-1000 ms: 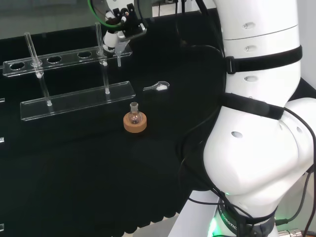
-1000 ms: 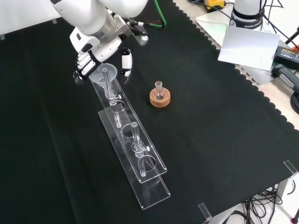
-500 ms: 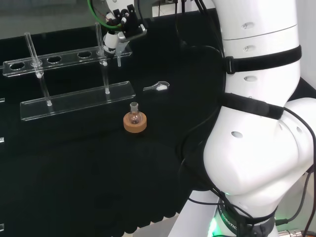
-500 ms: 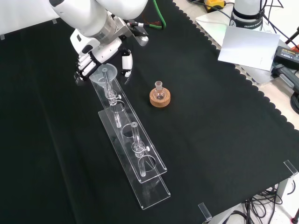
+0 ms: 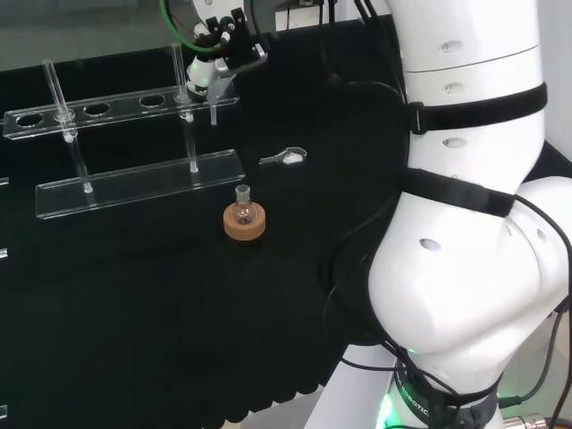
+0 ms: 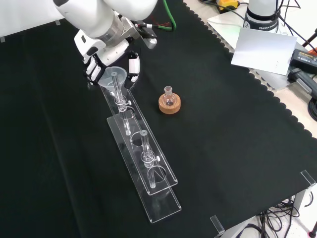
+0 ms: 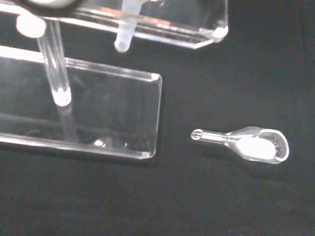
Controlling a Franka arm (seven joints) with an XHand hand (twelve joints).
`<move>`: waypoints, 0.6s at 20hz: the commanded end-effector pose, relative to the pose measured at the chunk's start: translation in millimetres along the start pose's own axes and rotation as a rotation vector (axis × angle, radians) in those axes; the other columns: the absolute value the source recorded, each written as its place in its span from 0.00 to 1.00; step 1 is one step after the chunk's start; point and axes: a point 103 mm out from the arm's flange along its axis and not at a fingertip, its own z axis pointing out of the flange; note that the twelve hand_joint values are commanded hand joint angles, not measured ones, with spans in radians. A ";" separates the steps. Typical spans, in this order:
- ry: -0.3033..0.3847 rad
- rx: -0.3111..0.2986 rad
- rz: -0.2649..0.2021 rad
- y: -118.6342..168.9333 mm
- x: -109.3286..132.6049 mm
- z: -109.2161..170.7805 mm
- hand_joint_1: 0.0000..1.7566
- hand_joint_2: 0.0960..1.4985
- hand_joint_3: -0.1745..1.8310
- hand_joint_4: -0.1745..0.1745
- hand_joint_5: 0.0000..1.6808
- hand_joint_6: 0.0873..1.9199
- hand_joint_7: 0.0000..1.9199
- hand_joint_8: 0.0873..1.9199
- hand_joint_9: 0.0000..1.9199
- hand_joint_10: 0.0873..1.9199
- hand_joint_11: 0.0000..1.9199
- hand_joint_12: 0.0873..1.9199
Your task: Pick up the funnel from the transparent funnel stand.
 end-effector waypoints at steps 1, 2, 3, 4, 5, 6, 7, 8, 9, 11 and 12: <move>-0.165 -0.234 0.099 -16.8 -7.2 -19.1 0.42 0.52 0.33 0.40 0.42 0.07 0.33 0.35 0.51 0.27 0.25 0.68; -0.173 -0.254 0.101 -20.3 -7.9 -25.9 0.42 0.53 0.33 0.40 0.42 0.08 0.34 0.35 0.52 0.27 0.25 0.67; -0.174 -0.265 0.108 -27.6 -15.9 -37.9 0.42 0.53 0.33 0.41 0.43 0.09 0.34 0.35 0.52 0.27 0.26 0.67; -0.180 -0.272 0.114 -32.5 -20.4 -45.6 0.42 0.54 0.33 0.41 0.42 0.11 0.35 0.35 0.52 0.27 0.26 0.67; -0.187 -0.275 0.116 -36.5 -22.7 -51.8 0.42 0.54 0.32 0.41 0.42 0.13 0.35 0.35 0.52 0.27 0.26 0.67; -0.196 -0.278 0.122 -41.0 -23.9 -58.3 0.42 0.54 0.32 0.41 0.41 0.15 0.35 0.35 0.53 0.26 0.26 0.66; -0.198 -0.281 0.126 -45.4 -24.5 -64.1 0.42 0.54 0.32 0.42 0.41 0.17 0.35 0.35 0.53 0.26 0.27 0.66; -0.199 -0.283 0.131 -49.8 -25.0 -69.3 0.42 0.54 0.32 0.42 0.41 0.18 0.35 0.35 0.53 0.26 0.27 0.66; -0.199 -0.286 0.136 -54.1 -25.1 -73.8 0.42 0.54 0.32 0.42 0.40 0.19 0.35 0.35 0.53 0.26 0.27 0.66; -0.195 -0.290 0.146 -63.7 -25.9 -82.1 0.42 0.55 0.32 0.43 0.39 0.22 0.35 0.35 0.54 0.26 0.27 0.66; -0.184 -0.289 0.149 -69.2 -26.7 -85.7 0.42 0.55 0.32 0.43 0.39 0.23 0.35 0.35 0.54 0.26 0.27 0.66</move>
